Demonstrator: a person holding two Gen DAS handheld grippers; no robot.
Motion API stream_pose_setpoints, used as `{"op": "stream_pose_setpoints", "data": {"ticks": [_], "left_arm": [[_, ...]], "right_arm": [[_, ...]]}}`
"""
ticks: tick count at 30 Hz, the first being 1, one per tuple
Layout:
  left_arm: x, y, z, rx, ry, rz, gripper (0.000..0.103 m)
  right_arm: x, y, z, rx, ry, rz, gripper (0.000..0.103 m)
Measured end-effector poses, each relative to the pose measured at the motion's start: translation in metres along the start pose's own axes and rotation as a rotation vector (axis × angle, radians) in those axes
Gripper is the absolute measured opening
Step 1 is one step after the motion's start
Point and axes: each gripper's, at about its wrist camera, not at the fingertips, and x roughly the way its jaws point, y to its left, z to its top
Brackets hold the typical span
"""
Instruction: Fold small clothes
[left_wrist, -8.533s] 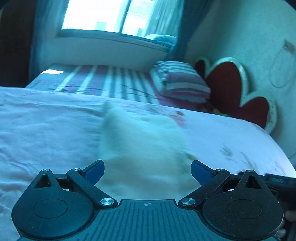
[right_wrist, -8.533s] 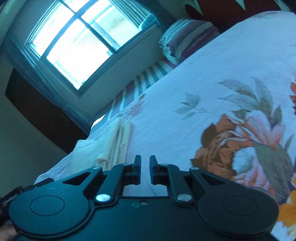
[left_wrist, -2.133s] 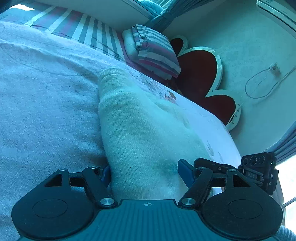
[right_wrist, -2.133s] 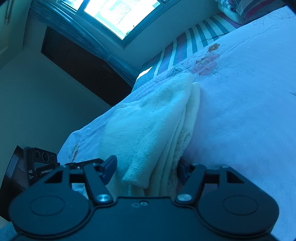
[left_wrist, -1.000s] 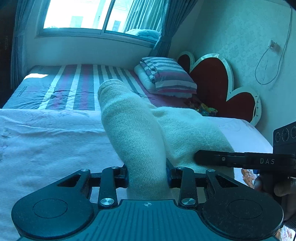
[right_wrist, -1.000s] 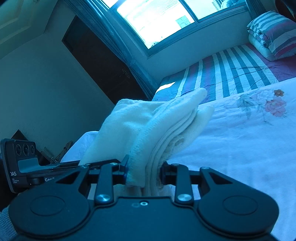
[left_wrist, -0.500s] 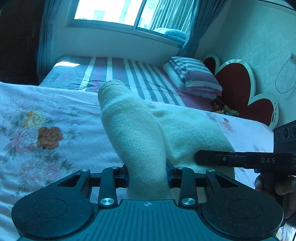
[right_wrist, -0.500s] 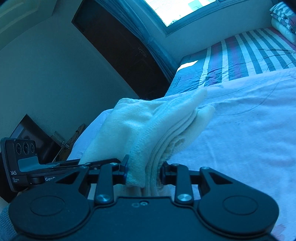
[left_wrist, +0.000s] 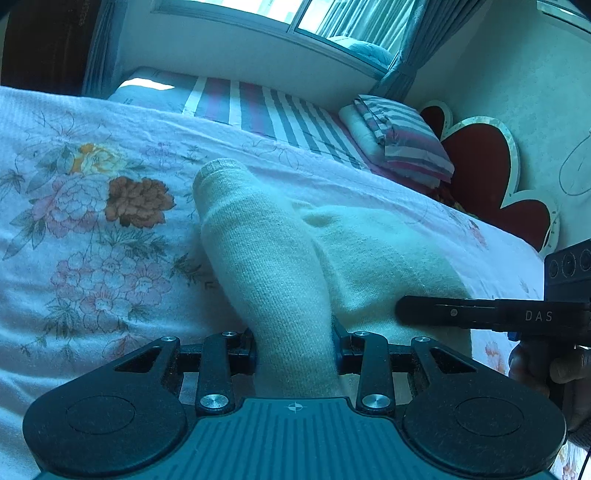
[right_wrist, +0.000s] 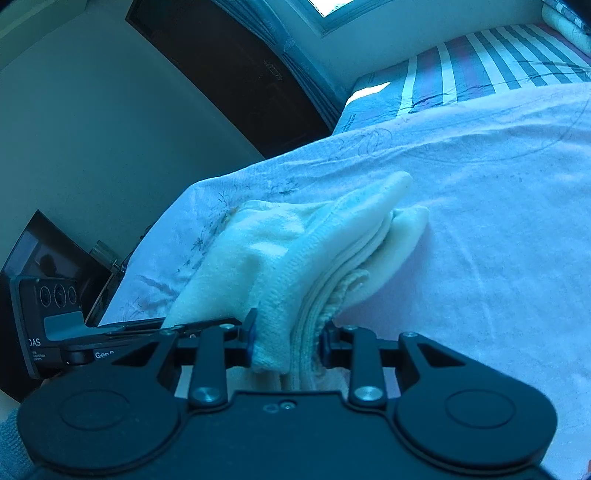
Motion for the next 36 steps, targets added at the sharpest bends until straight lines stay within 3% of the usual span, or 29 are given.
{"op": "stream_pose_setpoints", "data": {"ticks": [2, 6, 10, 13, 15, 18, 19, 20, 26, 30, 32, 36], "left_arm": [[0.005, 0.012, -0.006, -0.046, -0.006, -0.024, 0.042], [0.009, 0.020, -0.011, -0.060, -0.023, -0.049, 0.052], [-0.003, 0.020, -0.012, -0.048, -0.029, -0.020, 0.062], [-0.021, 0.027, -0.008, -0.047, -0.073, 0.012, 0.063], [-0.023, 0.036, -0.001, -0.074, -0.102, 0.046, 0.064], [-0.012, 0.049, 0.010, -0.131, -0.111, 0.090, 0.065], [-0.004, 0.052, 0.011, -0.139, -0.095, 0.121, 0.067], [0.000, 0.054, 0.010, -0.149, -0.088, 0.125, 0.069], [-0.018, 0.046, 0.001, -0.098, -0.076, 0.128, 0.070], [-0.040, 0.037, -0.022, -0.084, -0.071, 0.090, 0.070], [-0.045, 0.032, -0.034, -0.081, -0.054, 0.079, 0.070], [-0.047, 0.025, -0.061, -0.057, -0.029, 0.088, 0.070]], "right_arm": [[0.008, -0.009, -0.005, 0.026, 0.027, -0.040, 0.032], [0.010, -0.026, -0.013, 0.131, 0.013, -0.004, 0.033], [0.006, -0.023, -0.013, 0.138, 0.024, -0.015, 0.038], [-0.019, -0.005, -0.007, 0.042, -0.066, -0.120, 0.060], [-0.023, -0.002, 0.004, 0.023, -0.111, -0.118, 0.056], [-0.003, -0.004, 0.019, 0.028, -0.092, -0.148, 0.033], [0.010, -0.006, 0.021, 0.012, -0.059, -0.203, 0.025], [0.019, -0.011, 0.021, 0.011, -0.026, -0.246, 0.028], [-0.002, -0.007, 0.014, 0.013, -0.039, -0.238, 0.039], [-0.029, 0.006, -0.014, -0.002, -0.017, -0.186, 0.040], [-0.036, 0.009, -0.028, 0.021, 0.005, -0.171, 0.048], [-0.030, 0.013, -0.053, -0.002, 0.078, -0.197, 0.049]]}}
